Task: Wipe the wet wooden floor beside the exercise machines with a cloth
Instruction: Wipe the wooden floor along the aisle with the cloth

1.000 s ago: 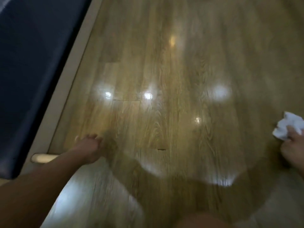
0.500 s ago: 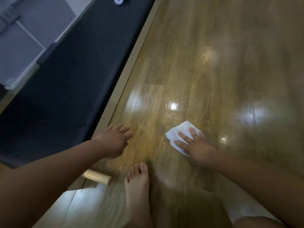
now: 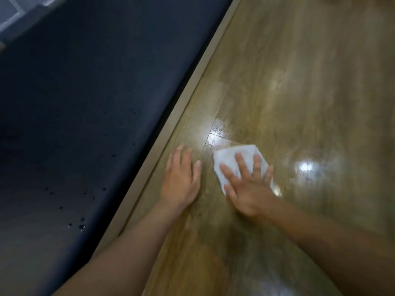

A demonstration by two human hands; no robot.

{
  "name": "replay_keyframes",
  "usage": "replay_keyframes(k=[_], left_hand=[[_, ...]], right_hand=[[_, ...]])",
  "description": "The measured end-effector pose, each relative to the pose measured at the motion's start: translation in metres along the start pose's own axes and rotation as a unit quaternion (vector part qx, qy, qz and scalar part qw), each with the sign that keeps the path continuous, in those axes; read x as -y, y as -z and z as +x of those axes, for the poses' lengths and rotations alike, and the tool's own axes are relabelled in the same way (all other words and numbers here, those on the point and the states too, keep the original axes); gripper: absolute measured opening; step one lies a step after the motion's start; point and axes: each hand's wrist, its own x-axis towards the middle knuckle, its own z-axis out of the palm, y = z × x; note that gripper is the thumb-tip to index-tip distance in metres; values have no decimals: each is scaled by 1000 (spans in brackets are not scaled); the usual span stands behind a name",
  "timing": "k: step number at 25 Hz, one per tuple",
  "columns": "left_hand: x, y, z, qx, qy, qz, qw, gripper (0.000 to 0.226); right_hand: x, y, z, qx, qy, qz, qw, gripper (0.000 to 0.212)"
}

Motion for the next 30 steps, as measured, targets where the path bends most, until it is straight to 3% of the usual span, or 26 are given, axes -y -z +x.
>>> replay_keyframes(k=[5,7,11,14,16,17,18,20,21,22,24,26,28,29,30], left_hand=[[32,-26,5,-30,-53,-30,998,50],[36,-24,7,-39,-51,-88,994,49],[37,-20,5,-86,-88,-164,979,50],[39,-21,6,-101,-92,-183,973,50],[36,-20,3,-77,-90,-180,976,49],[36,-21,3,-67,-93,-172,978,50],[37,-22,4,-64,-99,-159,980,50],[38,-26,8,-56,-119,-117,984,50],[37,-27,8,-49,-126,-94,986,50],[36,-28,8,-40,-126,-72,989,51],[32,-28,6,-26,-126,-39,991,53],[32,-30,6,-25,-137,-19,990,54],[36,-29,6,-37,-125,-22,991,56],[36,-31,6,-44,-115,-29,992,56],[34,-32,5,-50,-104,-36,993,57]], right_hand=[[7,95,188,25,-74,23,997,56],[7,104,213,-16,-84,35,996,56],[40,42,115,-147,5,34,988,55],[56,-31,-48,-78,209,30,974,58],[-5,-42,-88,-68,258,2,964,50],[-46,-36,-86,-108,178,24,978,49],[-84,-20,-74,-150,31,57,987,51],[-130,18,-31,-187,-297,128,927,54],[-131,27,-5,-177,-385,133,896,55],[-117,34,19,-172,-408,123,888,57],[-52,43,63,-150,-281,72,945,60],[13,42,80,-105,-52,26,993,63],[34,33,62,-45,147,30,988,61],[9,24,43,-55,161,51,984,59],[-25,18,18,-78,113,74,988,59]])
